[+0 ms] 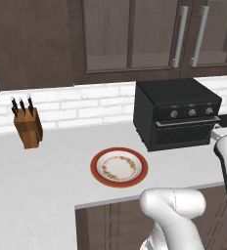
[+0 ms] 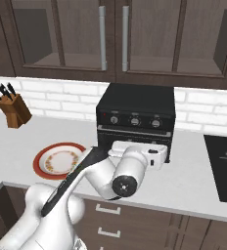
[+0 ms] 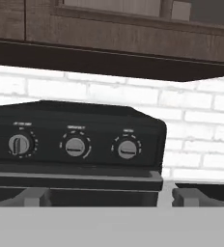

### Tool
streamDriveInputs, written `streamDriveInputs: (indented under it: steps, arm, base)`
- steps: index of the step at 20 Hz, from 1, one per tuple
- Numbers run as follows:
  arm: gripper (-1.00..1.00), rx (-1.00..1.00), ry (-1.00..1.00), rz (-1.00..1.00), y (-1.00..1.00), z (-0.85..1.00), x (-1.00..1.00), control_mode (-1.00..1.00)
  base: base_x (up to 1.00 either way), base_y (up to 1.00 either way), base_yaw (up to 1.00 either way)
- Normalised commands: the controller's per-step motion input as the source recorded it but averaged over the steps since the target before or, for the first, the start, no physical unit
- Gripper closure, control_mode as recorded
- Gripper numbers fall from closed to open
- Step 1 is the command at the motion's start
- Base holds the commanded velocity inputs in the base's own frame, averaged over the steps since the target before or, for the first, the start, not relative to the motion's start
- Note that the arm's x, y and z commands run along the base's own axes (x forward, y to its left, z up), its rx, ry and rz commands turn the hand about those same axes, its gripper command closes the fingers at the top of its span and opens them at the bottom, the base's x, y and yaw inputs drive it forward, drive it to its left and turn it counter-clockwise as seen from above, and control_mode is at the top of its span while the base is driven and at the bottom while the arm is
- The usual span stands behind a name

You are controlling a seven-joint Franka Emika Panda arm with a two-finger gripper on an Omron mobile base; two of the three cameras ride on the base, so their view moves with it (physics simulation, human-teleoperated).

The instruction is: Pick up the kebab skewer and baguette bread, and place them inside the toaster oven. Close the toaster oven door and start by setting the timer.

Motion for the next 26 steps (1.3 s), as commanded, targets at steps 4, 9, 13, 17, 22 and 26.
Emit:
streamDriveInputs:
  steps: [4,9,13,17,22,26]
  arm:
    - [-1.0,-0.06,0.01,0.05,0.97,0.27,-0.11,-1.0]
    - [-1.0,-0.04,0.01,0.05,0.97,0.17,0.0,-1.0]
    - [-1.0,0.0,0.0,0.0,0.65,0.17,0.04,-1.0]
    - [-1.0,0.0,0.0,-0.04,0.18,0.13,0.28,-1.0]
    - [-1.0,0.02,0.02,-0.09,0.0,0.04,0.31,-1.0]
    - [-1.0,0.0,0.03,-0.02,0.07,0.0,0.25,-1.0]
  base:
    - [0.0,0.0,0.0]
    - [0.0,0.0,0.0]
    - [0.0,0.0,0.0]
    - [0.0,0.0,0.0]
    - [0.0,0.0,0.0]
    - [0.0,0.0,0.0]
